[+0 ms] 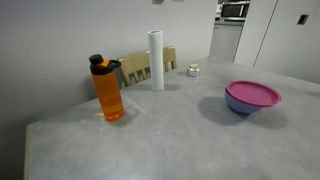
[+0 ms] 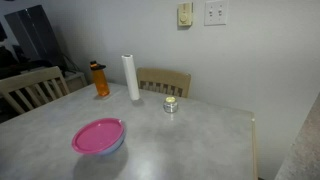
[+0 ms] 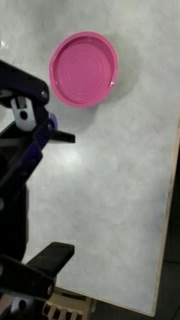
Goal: Put the plate on the table
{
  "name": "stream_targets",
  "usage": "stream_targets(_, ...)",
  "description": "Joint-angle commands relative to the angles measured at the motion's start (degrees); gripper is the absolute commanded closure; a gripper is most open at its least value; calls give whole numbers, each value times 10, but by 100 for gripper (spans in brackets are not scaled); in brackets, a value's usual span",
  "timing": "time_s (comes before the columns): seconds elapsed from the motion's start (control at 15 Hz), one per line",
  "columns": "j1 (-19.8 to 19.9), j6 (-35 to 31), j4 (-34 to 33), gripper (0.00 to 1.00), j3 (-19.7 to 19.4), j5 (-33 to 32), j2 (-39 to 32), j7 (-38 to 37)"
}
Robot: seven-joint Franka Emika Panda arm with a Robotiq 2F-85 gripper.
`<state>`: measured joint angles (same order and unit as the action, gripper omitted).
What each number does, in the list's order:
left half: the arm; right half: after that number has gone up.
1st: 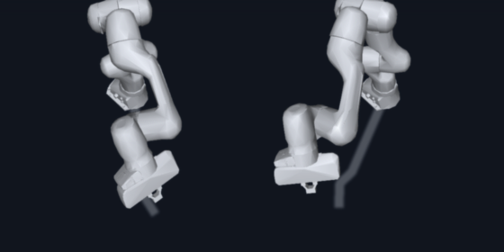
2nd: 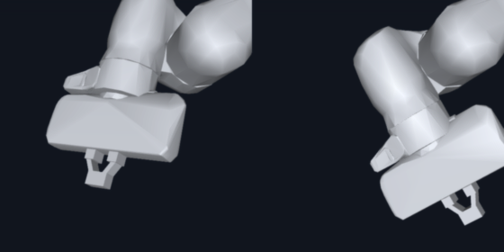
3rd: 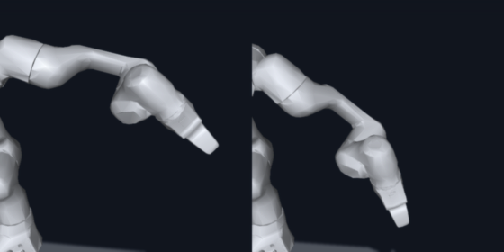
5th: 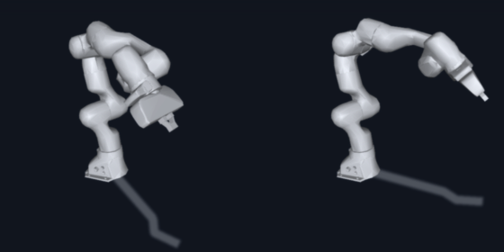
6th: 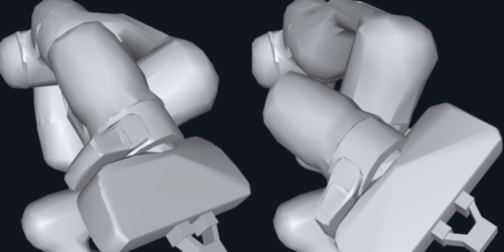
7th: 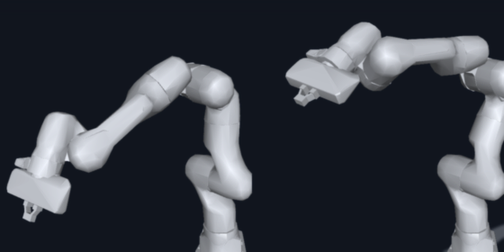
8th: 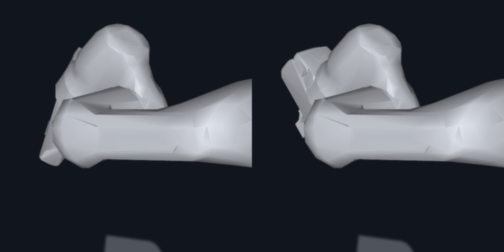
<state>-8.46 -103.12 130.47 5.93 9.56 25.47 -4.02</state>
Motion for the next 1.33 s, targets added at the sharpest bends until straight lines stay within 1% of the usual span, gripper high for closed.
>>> stream_targets(0.0,5,2,-1,0,5,2,0,1)
stream_targets(0.33,5,2,-1,0,5,2,0,1)
stream_targets(0.47,10,1,-10,0,7,-5,-11,-11)
stream_targets(0.67,17,-23,-21,0,3,-2,-44,-26)
stream_targets(0.8,23,-38,-28,0,-6,14,-73,-37)
stream_targets(1.13,30,-91,-27,0,-26,47,-149,-20)
stream_targets(1.27,31,-99,-27,0,-26,50,-175,-34)
